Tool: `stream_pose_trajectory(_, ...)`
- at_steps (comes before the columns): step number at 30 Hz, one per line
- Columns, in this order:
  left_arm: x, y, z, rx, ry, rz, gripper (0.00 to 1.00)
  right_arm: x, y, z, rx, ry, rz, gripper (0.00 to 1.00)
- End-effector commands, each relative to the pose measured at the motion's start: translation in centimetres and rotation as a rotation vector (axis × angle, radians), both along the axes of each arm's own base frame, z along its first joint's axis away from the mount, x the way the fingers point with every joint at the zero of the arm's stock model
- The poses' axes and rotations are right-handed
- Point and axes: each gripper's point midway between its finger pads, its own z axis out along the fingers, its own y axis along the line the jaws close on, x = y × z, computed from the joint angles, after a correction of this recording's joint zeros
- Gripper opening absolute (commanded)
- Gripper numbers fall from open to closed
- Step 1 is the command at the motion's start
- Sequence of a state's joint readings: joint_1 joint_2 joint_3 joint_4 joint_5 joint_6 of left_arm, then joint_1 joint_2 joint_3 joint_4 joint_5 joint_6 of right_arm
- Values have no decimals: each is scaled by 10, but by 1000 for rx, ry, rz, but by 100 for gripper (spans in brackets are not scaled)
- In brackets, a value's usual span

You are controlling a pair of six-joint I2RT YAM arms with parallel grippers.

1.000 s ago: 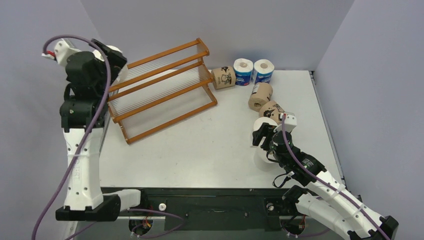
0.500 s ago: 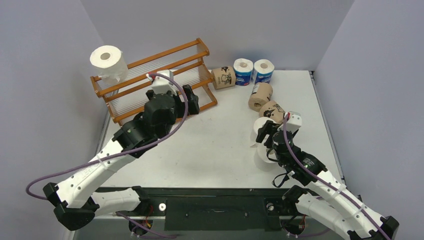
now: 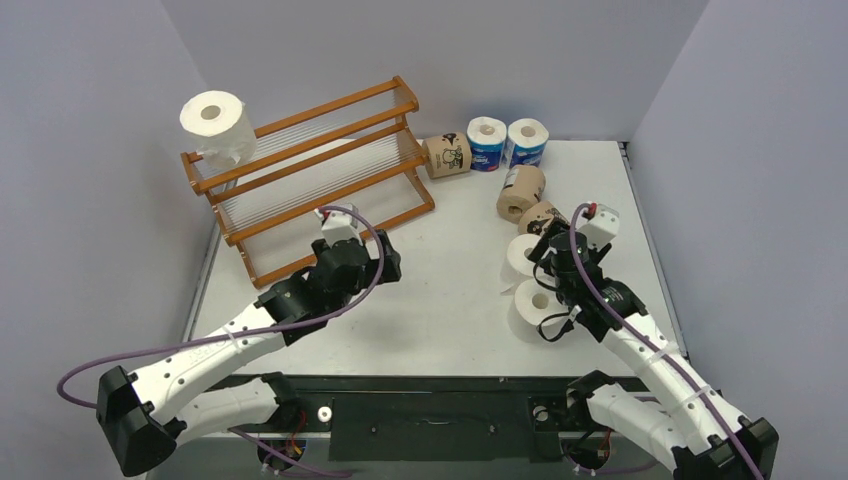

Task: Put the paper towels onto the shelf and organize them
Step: Place the paper towel on the shelf, then move the paper towel to the center of the board.

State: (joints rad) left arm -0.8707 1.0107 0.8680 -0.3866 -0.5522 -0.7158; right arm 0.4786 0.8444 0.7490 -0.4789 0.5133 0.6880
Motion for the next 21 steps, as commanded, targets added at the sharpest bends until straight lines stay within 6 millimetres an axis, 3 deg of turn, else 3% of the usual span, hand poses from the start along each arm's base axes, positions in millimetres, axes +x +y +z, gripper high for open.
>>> stream_pose_trajectory(1, -11, -11, -12, -141, 34, -16, 97, 13, 12, 9, 35, -22, 37, 61)
stream_pose_trajectory(6, -31, -1, -62, -120, 144, -18, 96, 25, 31, 3, 1, 13, 136, 57)
stream_pose_trajectory(10, -45, 11, -87, -117, 192, -7, 97, 34, 34, -6, -76, 74, 161, 57)
stream_pose_trajectory(21, -62, 32, -98, -161, 194, 22, 97, 53, 54, -34, -192, 203, 226, 56)
